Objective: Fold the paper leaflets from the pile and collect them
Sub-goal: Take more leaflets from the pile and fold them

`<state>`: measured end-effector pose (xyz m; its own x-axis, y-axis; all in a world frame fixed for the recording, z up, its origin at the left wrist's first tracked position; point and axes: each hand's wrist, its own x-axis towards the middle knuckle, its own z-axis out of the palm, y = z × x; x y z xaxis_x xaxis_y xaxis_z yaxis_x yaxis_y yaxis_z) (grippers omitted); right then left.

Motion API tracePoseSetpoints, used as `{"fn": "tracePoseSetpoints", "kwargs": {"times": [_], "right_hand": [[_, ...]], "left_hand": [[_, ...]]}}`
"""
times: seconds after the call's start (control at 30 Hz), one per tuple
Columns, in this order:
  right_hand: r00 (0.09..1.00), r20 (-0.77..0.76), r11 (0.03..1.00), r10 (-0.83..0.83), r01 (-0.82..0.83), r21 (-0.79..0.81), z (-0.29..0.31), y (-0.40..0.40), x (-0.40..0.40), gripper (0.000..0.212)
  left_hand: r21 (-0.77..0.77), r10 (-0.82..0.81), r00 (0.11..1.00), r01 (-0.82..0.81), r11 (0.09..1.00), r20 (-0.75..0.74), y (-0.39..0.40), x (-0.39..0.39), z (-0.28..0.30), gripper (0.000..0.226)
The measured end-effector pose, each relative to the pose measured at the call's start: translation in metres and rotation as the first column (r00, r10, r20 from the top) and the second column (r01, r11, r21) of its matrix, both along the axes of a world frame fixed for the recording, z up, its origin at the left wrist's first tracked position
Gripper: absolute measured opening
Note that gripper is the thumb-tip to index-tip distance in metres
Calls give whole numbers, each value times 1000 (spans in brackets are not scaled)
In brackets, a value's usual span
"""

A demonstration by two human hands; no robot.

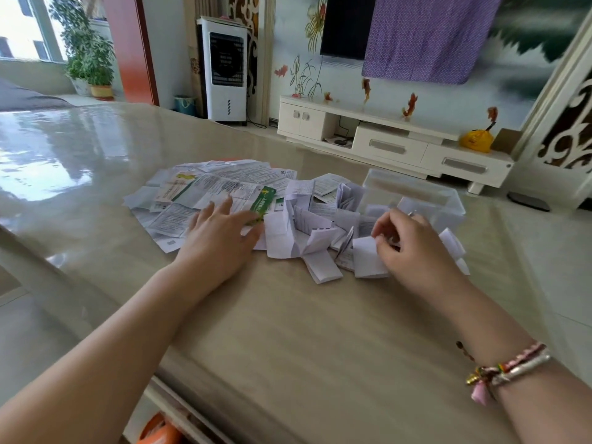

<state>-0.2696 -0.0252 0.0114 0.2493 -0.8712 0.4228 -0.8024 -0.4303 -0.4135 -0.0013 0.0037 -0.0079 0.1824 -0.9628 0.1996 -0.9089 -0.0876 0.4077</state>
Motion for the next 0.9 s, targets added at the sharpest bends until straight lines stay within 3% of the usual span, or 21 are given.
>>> {"fn": "tracePoseSetpoints", "kwargs": {"times": [0.1, 0.3, 0.5, 0.7, 0.9], "right_hand": [[997, -74, 993, -8, -1, -114, -4, -1, 3, 3], [995, 69, 966, 77, -58, -251, 4, 7, 8, 4], [971, 90, 934, 223, -187, -303, 8, 24, 24, 8], [931, -19, 889, 365, -354, -292, 3, 40, 43, 13], [877, -68, 828, 476, -473, -301, 0, 44, 52, 12]], "left_hand": [[67, -10, 999, 7, 998, 48, -3, 3, -2, 46], [-38, 5, 989, 0, 999, 148, 4, 3, 0, 40], [-184, -6, 999, 13, 983, 40, 18, 0, 5, 51], [-275, 2, 1000, 6, 961, 27, 29, 2, 2, 17], [-411, 67, 971, -159, 898, -229, 41, 18, 5, 12]]}}
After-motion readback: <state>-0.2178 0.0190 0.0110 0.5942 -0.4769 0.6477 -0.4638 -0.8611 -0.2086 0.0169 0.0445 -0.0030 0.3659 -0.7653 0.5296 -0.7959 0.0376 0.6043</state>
